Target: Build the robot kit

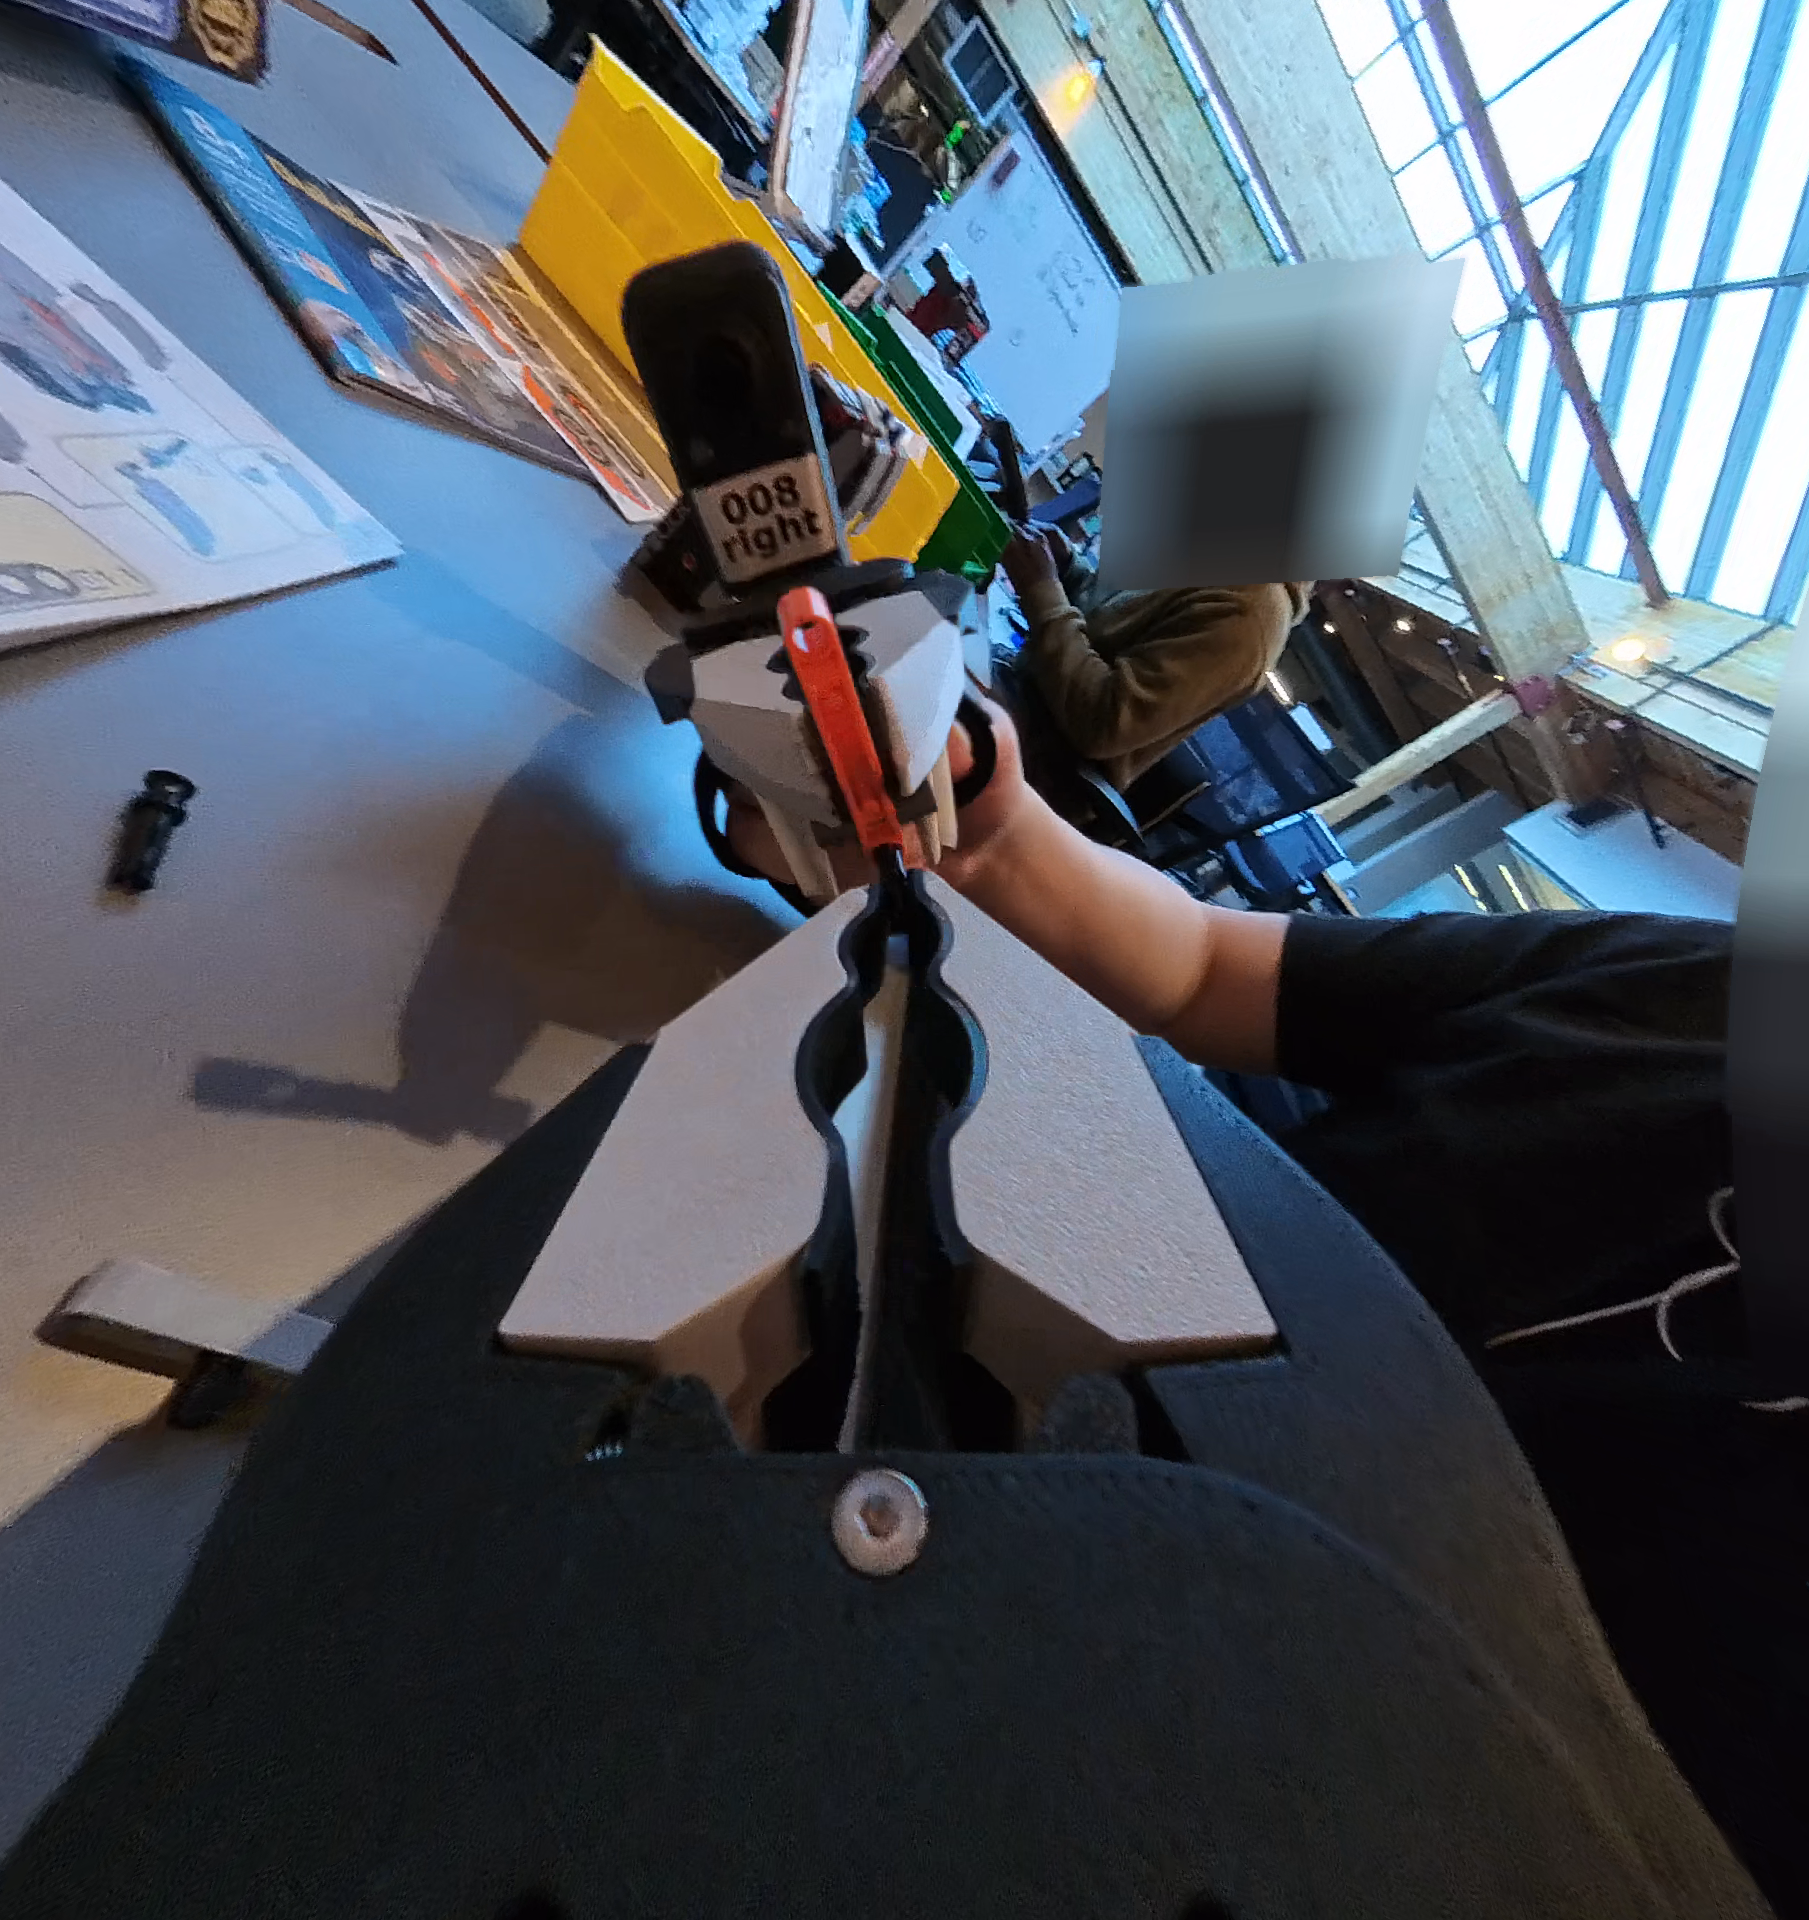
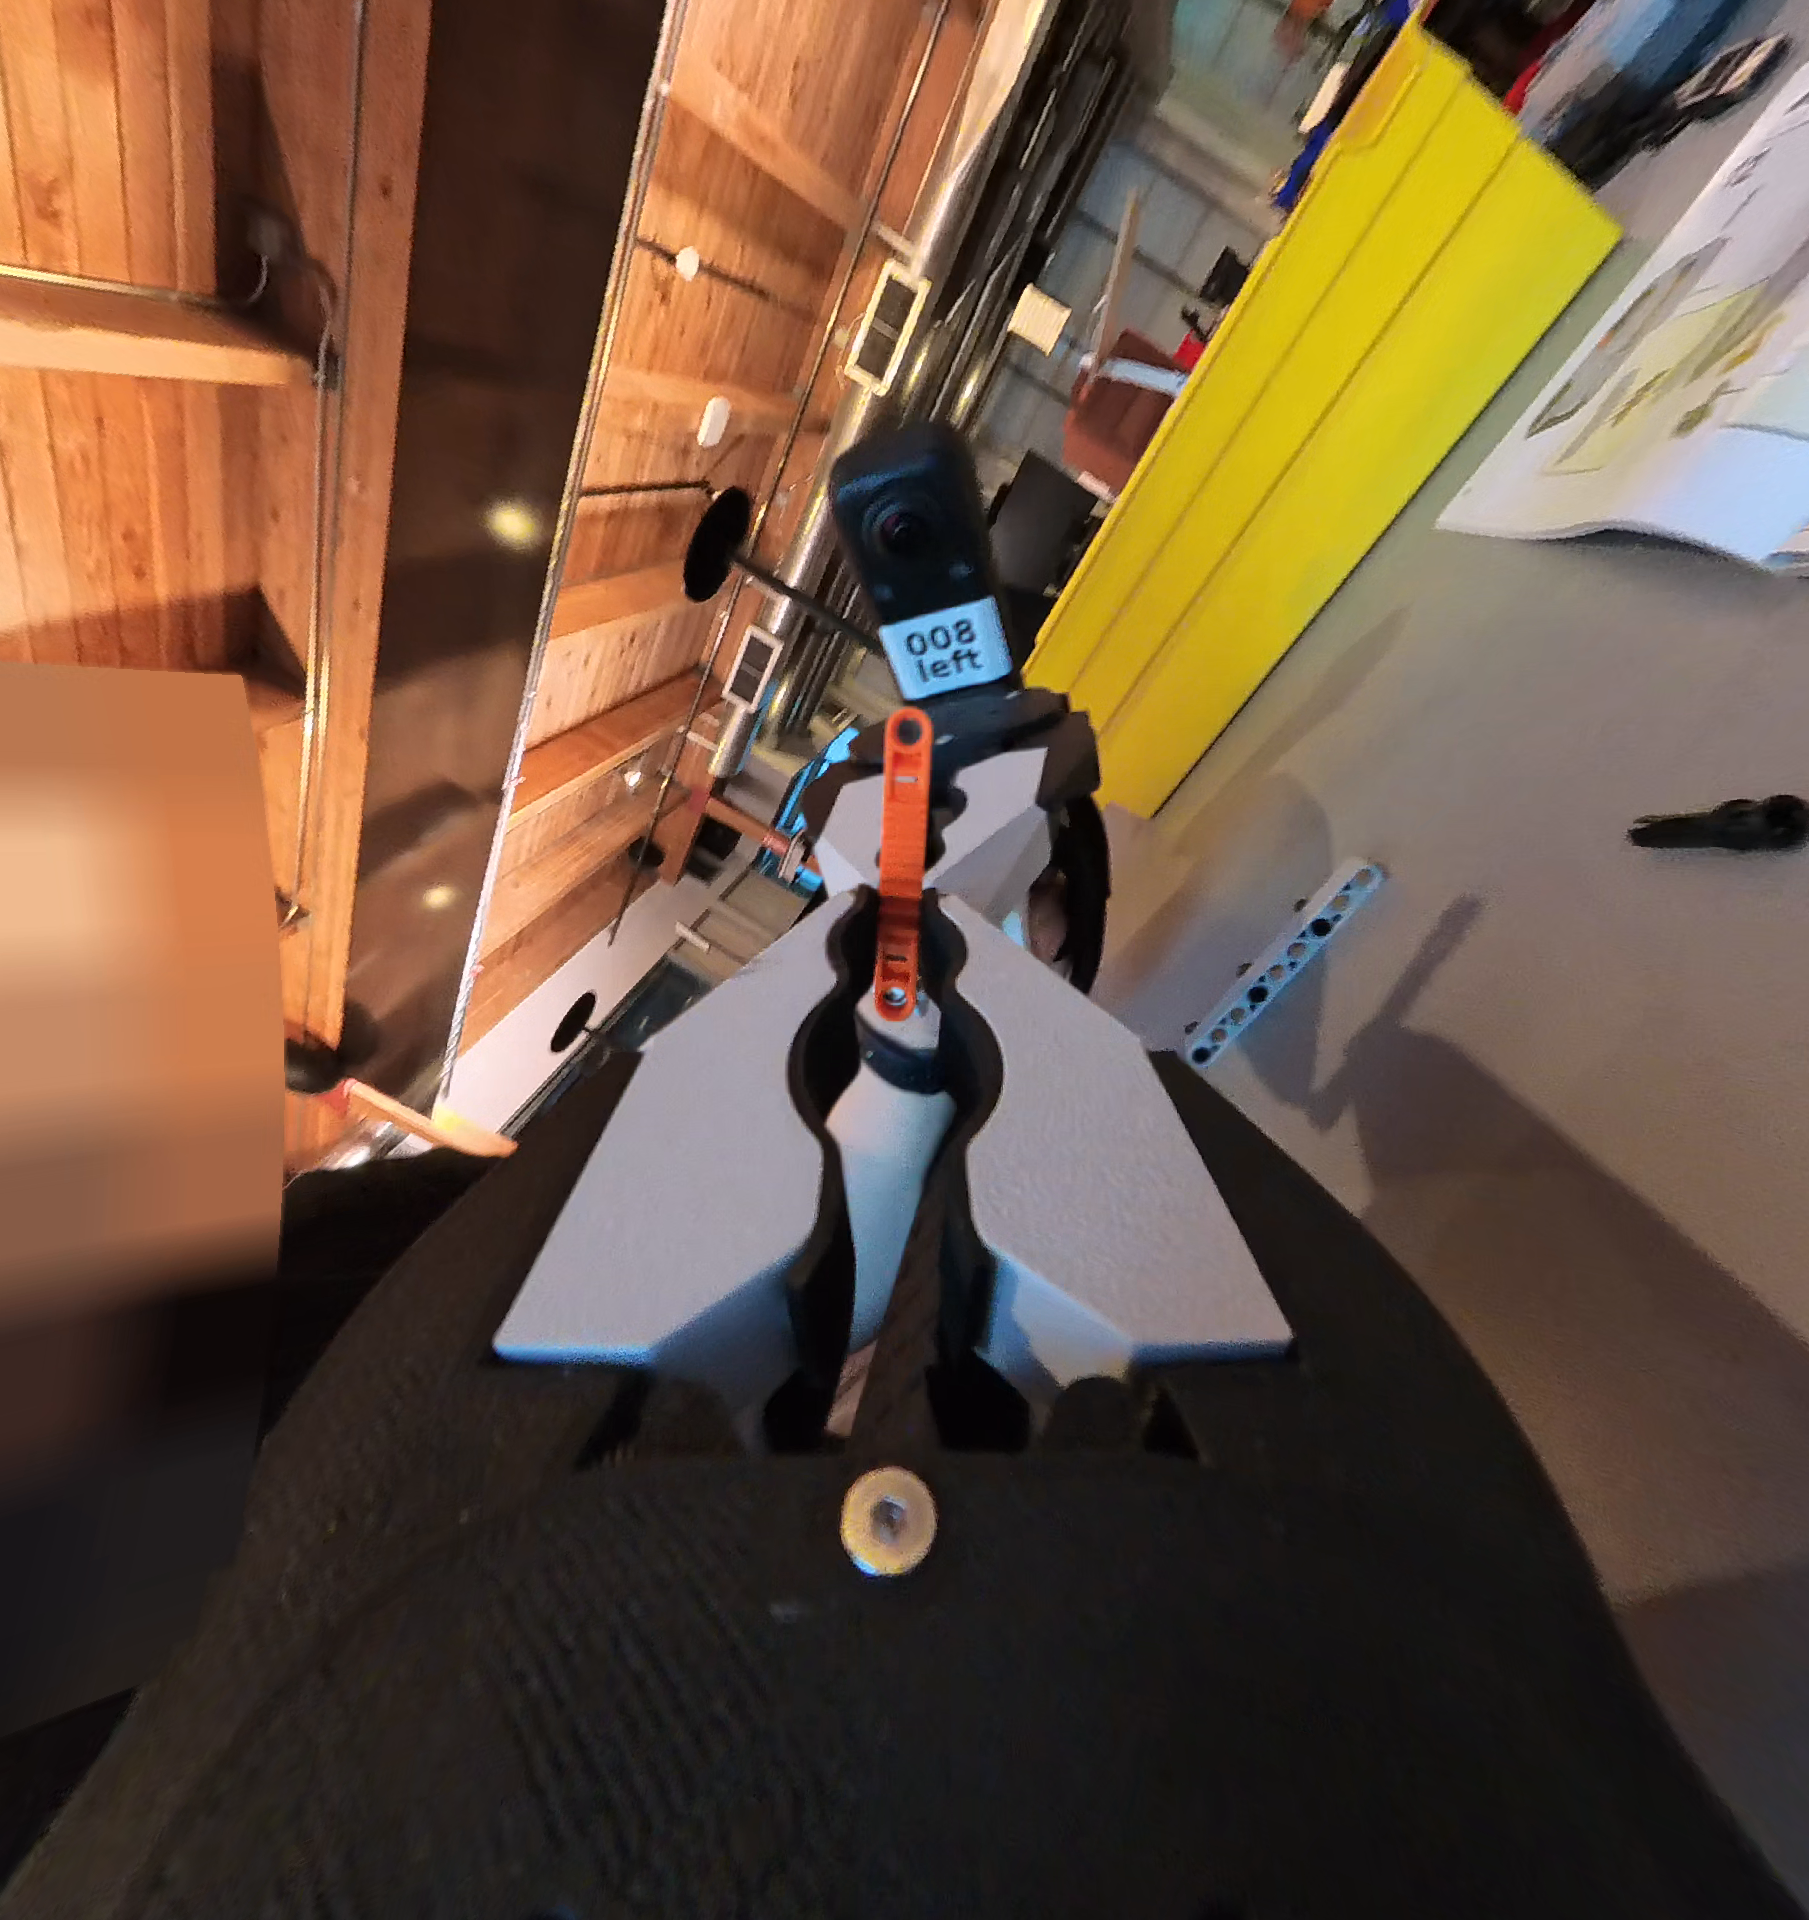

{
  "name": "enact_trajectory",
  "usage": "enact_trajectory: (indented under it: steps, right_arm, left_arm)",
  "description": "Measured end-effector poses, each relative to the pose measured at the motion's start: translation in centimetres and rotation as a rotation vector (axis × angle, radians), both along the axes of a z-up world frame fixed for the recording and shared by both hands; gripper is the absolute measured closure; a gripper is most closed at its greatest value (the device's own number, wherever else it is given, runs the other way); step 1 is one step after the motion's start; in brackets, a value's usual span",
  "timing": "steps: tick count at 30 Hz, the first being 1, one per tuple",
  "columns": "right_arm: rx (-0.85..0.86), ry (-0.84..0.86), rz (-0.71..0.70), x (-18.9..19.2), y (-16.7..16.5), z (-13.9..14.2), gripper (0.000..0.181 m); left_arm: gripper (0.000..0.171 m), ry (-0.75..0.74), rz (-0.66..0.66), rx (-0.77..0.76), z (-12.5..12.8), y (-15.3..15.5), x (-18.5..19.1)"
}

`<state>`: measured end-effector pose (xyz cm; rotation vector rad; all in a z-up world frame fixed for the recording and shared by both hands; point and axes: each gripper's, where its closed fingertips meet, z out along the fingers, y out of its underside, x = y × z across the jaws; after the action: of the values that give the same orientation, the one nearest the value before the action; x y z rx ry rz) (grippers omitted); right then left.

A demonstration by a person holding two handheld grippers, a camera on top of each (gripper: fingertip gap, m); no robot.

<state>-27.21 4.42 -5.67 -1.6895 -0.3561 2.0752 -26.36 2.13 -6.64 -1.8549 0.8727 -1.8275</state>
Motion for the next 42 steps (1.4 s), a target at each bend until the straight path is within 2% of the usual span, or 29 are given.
enact_trajectory:
  steps: [8, 11, 21, 24, 25, 28, 29, 32, 35, 38, 42]
  right_arm:
    - [0.038, 0.016, 0.11, -0.4, -1.6, 0.3, 0.177]
    - [0.044, 0.025, 0.096, -0.5, -1.5, 0.4, 0.177]
    - [-0.006, 0.06, -0.178, -0.3, 1.2, 0.6, 0.178]
    - [-0.004, 0.045, -0.193, -1.1, 0.8, 0.3, 0.176]
    - [-0.024, 0.073, -0.238, -0.9, 1.3, 0.6, 0.177]
    - [-0.043, 0.121, -0.366, 0.0, 2.7, 1.1, 0.177]
    - [-0.031, 0.071, -0.367, 0.1, 2.8, 0.7, 0.177]
    - [0.093, -0.06, -0.524, 2.9, 4.3, 0.5, 0.178]
    - [0.103, -0.079, -0.579, 4.5, 5.5, 0.5, 0.177]
    - [0.096, -0.037, -0.511, 4.1, 5.9, 1.4, 0.177]
    - [0.145, -0.072, -0.491, 4.1, 5.5, 1.8, 0.177]
  left_arm:
    - [0.171, -0.024, -0.097, -0.052, 0.2, -1.3, -0.1]
    - [0.171, -0.041, -0.083, -0.079, 0.3, -1.0, -0.2]
    - [0.171, -0.097, 0.08, -0.106, 0.6, 1.7, -0.5]
    - [0.171, -0.142, 0.116, -0.114, 1.3, 2.3, -0.5]
    - [0.171, -0.145, 0.12, -0.107, 1.4, 2.3, -0.5]
    - [0.171, -0.1, 0.15, -0.071, 0.8, 2.7, -0.5]
    - [0.171, -0.073, 0.175, -0.065, 0.3, 3.1, -0.7]
    - [0.171, 0.077, 0.256, -0.024, -2.3, 4.1, -1.5]
    - [0.171, 0.108, 0.263, 0.018, -2.6, 4.3, -1.5]
    - [0.171, 0.1, 0.224, 0.015, -2.3, 4.0, -0.7]
    - [0.171, 0.152, 0.181, 0.025, -3.5, 3.0, -0.2]
